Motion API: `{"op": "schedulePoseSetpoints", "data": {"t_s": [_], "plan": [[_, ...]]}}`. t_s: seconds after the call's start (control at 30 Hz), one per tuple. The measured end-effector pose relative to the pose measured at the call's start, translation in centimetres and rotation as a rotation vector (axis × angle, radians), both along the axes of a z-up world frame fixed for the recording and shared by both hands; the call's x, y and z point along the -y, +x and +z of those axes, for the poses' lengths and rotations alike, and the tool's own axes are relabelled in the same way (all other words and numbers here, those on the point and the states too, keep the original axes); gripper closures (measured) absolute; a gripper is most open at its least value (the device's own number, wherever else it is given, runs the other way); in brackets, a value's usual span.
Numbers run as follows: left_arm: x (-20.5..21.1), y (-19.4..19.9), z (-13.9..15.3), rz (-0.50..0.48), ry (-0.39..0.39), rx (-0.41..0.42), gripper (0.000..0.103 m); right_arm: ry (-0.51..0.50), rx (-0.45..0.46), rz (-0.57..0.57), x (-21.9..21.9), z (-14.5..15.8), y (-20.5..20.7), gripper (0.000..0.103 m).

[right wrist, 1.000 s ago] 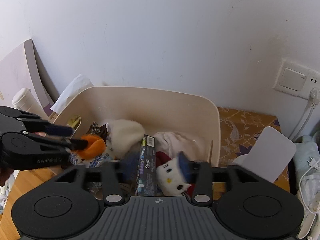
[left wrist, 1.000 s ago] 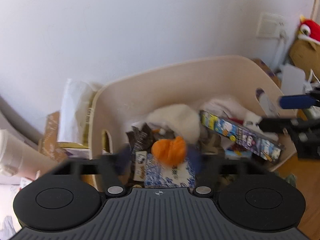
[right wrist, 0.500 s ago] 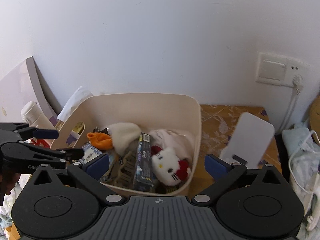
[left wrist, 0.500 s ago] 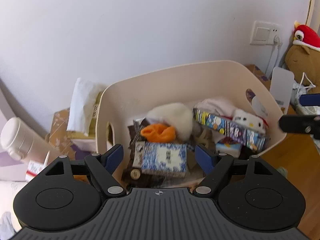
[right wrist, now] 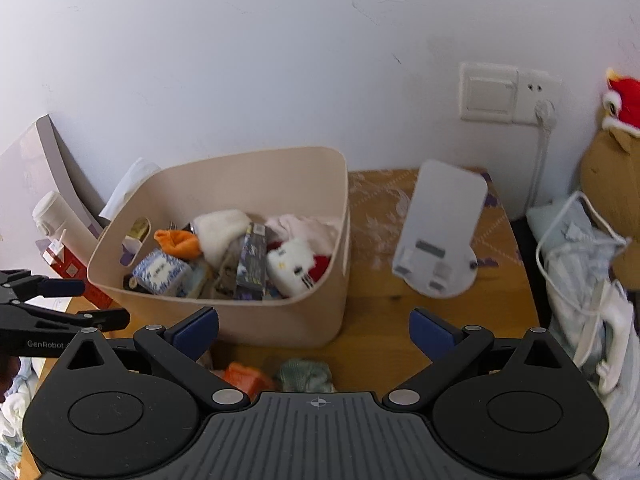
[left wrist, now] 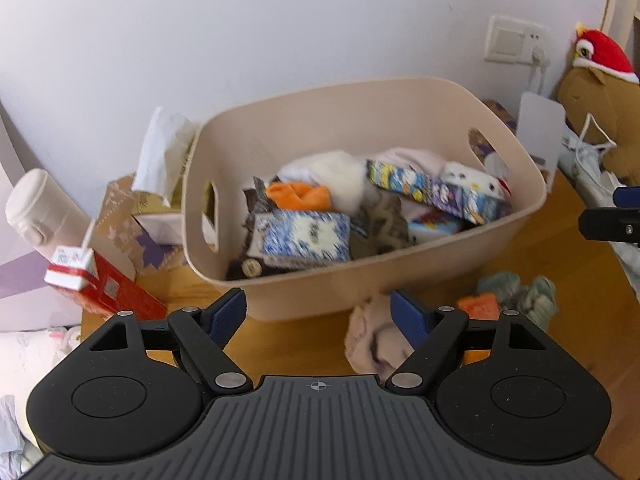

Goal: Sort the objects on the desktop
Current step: 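Move both tools back toward the sock bundle and orange bottle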

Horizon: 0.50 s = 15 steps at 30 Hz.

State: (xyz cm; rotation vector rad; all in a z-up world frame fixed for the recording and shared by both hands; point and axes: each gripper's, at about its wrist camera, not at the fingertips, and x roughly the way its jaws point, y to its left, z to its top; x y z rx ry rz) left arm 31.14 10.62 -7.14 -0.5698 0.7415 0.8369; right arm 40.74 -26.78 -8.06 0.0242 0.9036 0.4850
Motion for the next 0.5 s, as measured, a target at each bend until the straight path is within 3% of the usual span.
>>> {"op": "schedulePoseSetpoints", "data": {"t_s": [0.5], "plan": [[2.4, 2.3, -2.1, -0.063, -0.058, -0.02, 0.022, -0.006, -0.11, 0.012, -0.6, -4.4, -3.9, 0.0]]}}
